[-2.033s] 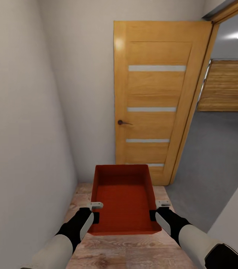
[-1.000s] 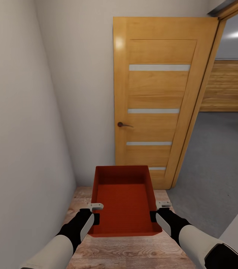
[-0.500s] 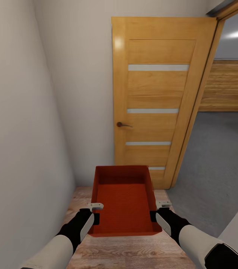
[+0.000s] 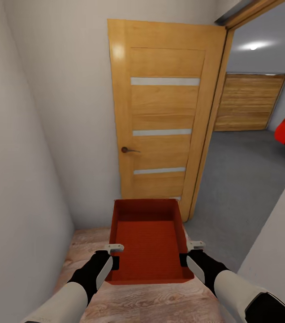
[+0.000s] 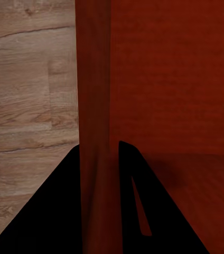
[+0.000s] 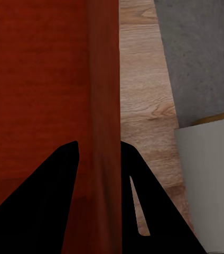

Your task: Move the two storage containers from the living room to the garage. In the garage, place one container on the floor and stack the other container on top of it (either order is fine).

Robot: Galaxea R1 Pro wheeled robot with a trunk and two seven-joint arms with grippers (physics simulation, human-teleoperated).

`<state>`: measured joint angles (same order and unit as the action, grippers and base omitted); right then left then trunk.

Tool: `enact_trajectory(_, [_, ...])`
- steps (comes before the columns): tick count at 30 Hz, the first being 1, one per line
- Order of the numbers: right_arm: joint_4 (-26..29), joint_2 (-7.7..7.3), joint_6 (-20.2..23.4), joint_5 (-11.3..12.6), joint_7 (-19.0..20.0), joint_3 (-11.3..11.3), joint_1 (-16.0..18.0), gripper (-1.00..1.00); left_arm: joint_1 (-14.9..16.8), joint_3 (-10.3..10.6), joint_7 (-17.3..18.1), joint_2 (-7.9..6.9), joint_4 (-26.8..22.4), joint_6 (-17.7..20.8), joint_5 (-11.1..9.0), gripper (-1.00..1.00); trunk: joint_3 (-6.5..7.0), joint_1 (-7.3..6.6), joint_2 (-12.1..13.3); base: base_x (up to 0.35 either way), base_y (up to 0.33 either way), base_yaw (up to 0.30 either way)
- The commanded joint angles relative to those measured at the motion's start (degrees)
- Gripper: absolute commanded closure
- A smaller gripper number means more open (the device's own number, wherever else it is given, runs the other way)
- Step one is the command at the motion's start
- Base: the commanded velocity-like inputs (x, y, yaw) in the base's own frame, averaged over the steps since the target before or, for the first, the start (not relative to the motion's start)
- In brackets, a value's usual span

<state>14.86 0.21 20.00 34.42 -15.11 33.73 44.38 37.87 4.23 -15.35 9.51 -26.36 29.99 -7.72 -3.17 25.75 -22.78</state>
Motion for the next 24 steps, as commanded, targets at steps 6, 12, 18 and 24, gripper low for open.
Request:
enact_trajectory(6, [1.3,-0.03,0.0,0.8,-0.4,1.1,0.1,1.0,0.0,0.5,-1.0,-0.28,1.1,0.7,1.0,1.0,-0.13,0.04,-0.1,0.0,0.0,-0.285])
enact_trajectory(12, [1.3,-0.03,0.0,0.8,-0.4,1.1,0.1,1.0,0.0,0.5,-1.0,-0.28,1.1,0.7,1.0,1.0,-0.13,0.04,-0.1,0.0,0.0,-0.285])
enact_trajectory(18, [1.3,-0.03,0.0,0.8,-0.4,1.1,0.1,1.0,0.0,0.5,-1.0,-0.28,1.1,0.7,1.0,1.0,-0.13,0.04,-0.1,0.0,0.0,-0.285])
enact_trajectory(24, [1.3,-0.03,0.0,0.8,-0.4,1.1,0.1,1.0,0.0,0.5,-1.0,-0.28,1.1,0.8,1.0,1.0,-0.13,0.04,-0.1,0.0,0.0,-0.285])
